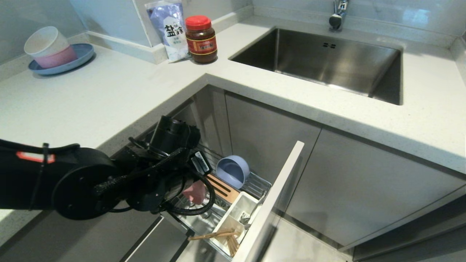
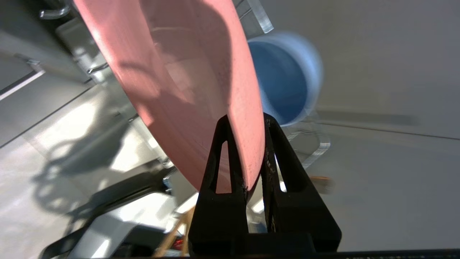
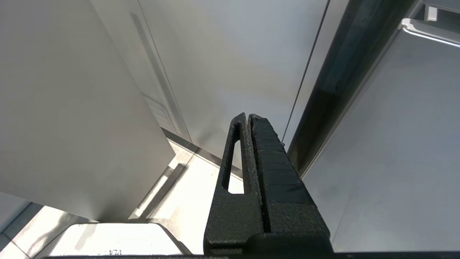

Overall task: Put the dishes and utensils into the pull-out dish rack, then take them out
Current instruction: Take the plate out of the cupboard

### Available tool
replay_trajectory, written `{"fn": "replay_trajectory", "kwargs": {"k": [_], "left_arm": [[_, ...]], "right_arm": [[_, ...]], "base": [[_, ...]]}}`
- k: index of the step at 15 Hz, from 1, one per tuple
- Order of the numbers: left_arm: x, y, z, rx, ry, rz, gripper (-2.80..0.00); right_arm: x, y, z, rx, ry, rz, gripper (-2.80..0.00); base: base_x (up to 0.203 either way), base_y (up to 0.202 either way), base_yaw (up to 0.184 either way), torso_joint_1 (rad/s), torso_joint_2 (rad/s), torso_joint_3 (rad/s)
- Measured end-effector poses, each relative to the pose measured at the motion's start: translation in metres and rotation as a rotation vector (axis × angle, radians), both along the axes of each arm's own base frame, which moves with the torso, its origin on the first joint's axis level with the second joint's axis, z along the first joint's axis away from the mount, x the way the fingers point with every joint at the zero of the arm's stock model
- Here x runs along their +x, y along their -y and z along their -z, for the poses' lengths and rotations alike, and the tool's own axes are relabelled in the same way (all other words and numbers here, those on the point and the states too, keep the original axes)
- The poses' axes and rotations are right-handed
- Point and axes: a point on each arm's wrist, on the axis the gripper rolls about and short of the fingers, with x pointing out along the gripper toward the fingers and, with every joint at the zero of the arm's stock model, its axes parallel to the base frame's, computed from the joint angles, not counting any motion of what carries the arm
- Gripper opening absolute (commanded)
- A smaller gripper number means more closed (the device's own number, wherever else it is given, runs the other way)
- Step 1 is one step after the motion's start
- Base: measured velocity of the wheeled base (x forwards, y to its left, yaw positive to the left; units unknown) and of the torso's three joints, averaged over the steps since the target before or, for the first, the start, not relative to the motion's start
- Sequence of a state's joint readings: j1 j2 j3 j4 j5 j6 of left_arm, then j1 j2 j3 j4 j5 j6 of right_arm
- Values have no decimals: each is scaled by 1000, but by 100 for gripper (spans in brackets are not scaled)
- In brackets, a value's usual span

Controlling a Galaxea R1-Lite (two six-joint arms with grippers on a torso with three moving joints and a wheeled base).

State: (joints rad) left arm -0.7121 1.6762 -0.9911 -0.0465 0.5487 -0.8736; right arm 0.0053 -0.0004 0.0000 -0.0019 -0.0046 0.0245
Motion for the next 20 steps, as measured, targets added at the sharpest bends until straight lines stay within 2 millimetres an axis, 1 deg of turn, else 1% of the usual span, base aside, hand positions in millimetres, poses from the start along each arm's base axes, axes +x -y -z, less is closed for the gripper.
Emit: {"fn": "replay_trajectory", "kwargs": {"k": [3, 8, 10, 12, 15, 17, 20], "left_arm": [[-25, -5, -26, -34, 39, 46, -280], [-85, -12, -69, -109, 105, 203, -280], [-102, -21, -84, -142, 134, 244, -280], [-115, -33, -101, -168, 175, 256, -280], [-129, -55, -127, -158, 285, 246, -280], [-139, -69, -141, -155, 349, 242, -280], [-146, -95, -160, -125, 446, 189, -280]], "right_arm": [[0, 0, 0, 0, 0, 0, -280], [0, 0, 0, 0, 0, 0, -280], [0, 0, 0, 0, 0, 0, -280], [0, 0, 0, 0, 0, 0, -280], [0, 0, 0, 0, 0, 1, -280], [0, 0, 0, 0, 0, 1, -280], [0, 0, 0, 0, 0, 1, -280]], "base": [[0, 0, 0, 0, 0, 0], [0, 0, 0, 0, 0, 0], [0, 0, 0, 0, 0, 0], [0, 0, 0, 0, 0, 0], [0, 0, 0, 0, 0, 0], [0, 0, 0, 0, 0, 0], [0, 0, 0, 0, 0, 0]]}}
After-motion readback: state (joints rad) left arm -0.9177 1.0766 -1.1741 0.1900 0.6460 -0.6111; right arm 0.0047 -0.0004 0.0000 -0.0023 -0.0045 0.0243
